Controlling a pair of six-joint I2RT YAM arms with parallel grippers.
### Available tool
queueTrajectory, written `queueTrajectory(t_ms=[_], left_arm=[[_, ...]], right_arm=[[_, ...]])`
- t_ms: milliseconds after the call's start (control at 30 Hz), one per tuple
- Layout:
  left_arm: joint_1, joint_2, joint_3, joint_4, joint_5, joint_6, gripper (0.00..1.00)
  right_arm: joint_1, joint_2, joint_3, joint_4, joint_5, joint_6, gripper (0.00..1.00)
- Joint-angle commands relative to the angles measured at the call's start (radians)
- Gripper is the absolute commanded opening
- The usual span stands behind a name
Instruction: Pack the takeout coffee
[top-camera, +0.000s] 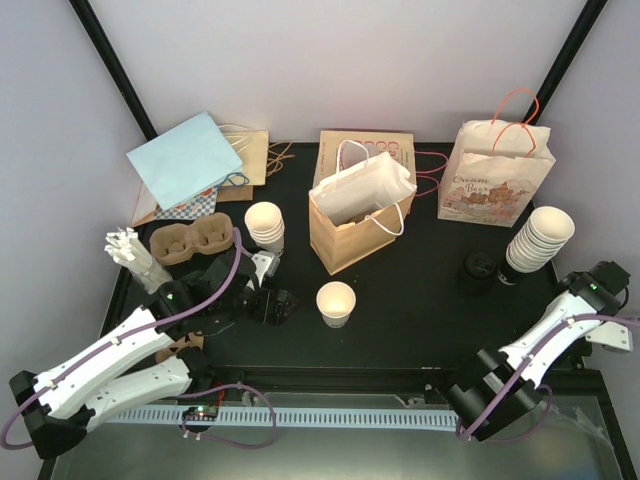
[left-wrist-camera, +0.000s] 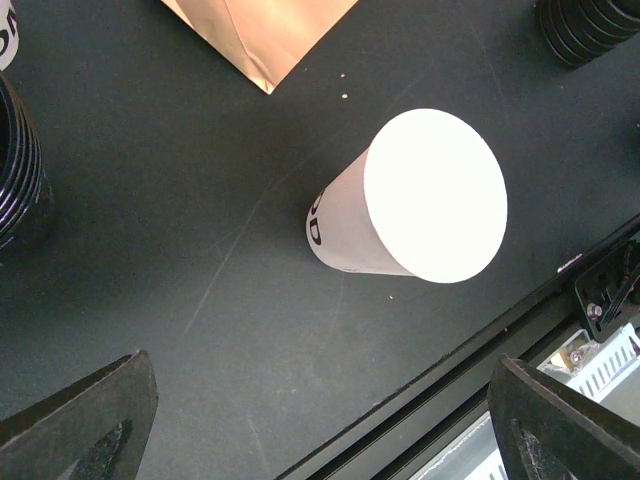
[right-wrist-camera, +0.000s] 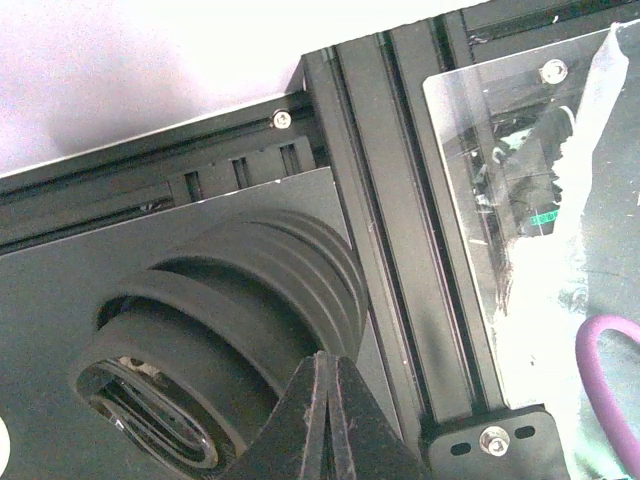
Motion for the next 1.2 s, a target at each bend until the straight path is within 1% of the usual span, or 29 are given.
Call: queueTrajectory(t_ms=[0, 167, 400, 500, 600, 700, 900, 1167], left_arm=[[0.006, -0.006, 0.002, -0.005, 0.009, 0.012, 0.93], [0.006, -0.008, 0.006, -0.011, 0.013, 0.016, 0.93], [0.006, -0.009, 0.010, -0.016, 0.009, 0.029, 0.93], [0.006, -0.010, 0.011, -0.018, 0.007, 0.035, 0.93], [0.006, -0.012, 0.009, -0.018, 0.003, 0.038, 0.93], [0.006, -0.010, 0.010, -0.015, 0.000, 0.044, 0.93], [0.006, -0.010, 0.015, -0.026, -0.007, 0.049, 0.93], [0.006, -0.006, 0.013, -0.026, -0.005, 0.052, 0.93]], right_arm=[[-0.021, -0.020, 0.032, -0.005, 0.041, -0.001, 0.01], [-0.075, 0.041, 0.056, -0.002, 0.061, 0.020, 0.01], [-0.252, 0.142, 0.007, 0.107, -0.081, -0.053, 0.01], [-0.300, 0.188, -0.005, 0.133, -0.121, -0.059, 0.01], [-0.335, 0.196, -0.044, 0.186, -0.143, -0.050, 0.01], [-0.345, 0.179, -0.090, 0.260, -0.150, -0.040, 0.01], [-0.356, 0.124, -0.151, 0.351, -0.099, -0.017, 0.01], [-0.373, 0.188, -0.164, 0.422, -0.144, -0.057, 0.01]])
